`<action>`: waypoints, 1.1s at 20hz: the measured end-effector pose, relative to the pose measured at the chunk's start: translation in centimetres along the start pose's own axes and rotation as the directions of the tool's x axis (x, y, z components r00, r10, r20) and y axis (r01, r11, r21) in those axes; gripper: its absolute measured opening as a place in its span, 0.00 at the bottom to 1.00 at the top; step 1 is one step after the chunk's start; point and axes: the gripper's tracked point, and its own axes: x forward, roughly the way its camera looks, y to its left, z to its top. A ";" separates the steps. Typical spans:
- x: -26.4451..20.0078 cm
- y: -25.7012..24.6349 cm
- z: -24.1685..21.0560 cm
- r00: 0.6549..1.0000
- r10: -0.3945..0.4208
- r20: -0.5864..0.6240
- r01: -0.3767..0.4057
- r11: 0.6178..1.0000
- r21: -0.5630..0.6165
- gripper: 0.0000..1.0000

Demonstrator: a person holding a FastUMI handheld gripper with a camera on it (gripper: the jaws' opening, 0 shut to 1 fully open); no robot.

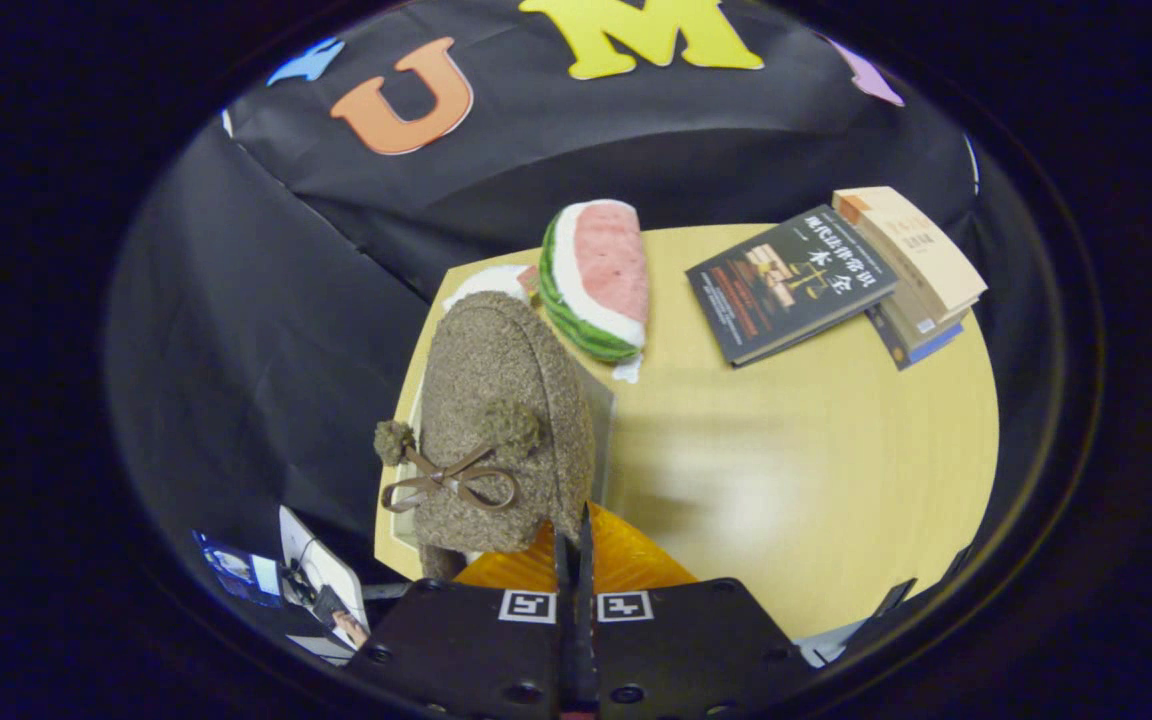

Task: Open the storage box then place both shoes into the box .Put the left shoe in first, then the right shoe, with the right side of both shoes facing outward in a uniform manner.

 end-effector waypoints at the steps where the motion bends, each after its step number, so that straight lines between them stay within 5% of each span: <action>1: 1.0 1.5 -0.3 1.000 0.001 -0.010 -0.001 1.000 -0.003 0.01; 7: 7.8 6.7 -2.2 0.995 -0.012 -0.098 0.016 0.999 0.034 0.01; 14: 13.2 3.6 -1.6 0.978 -0.176 -0.112 0.184 0.981 0.069 0.01; 22: 14.2 2.8 -2.6 0.933 -0.328 -0.147 0.342 0.936 0.085 0.01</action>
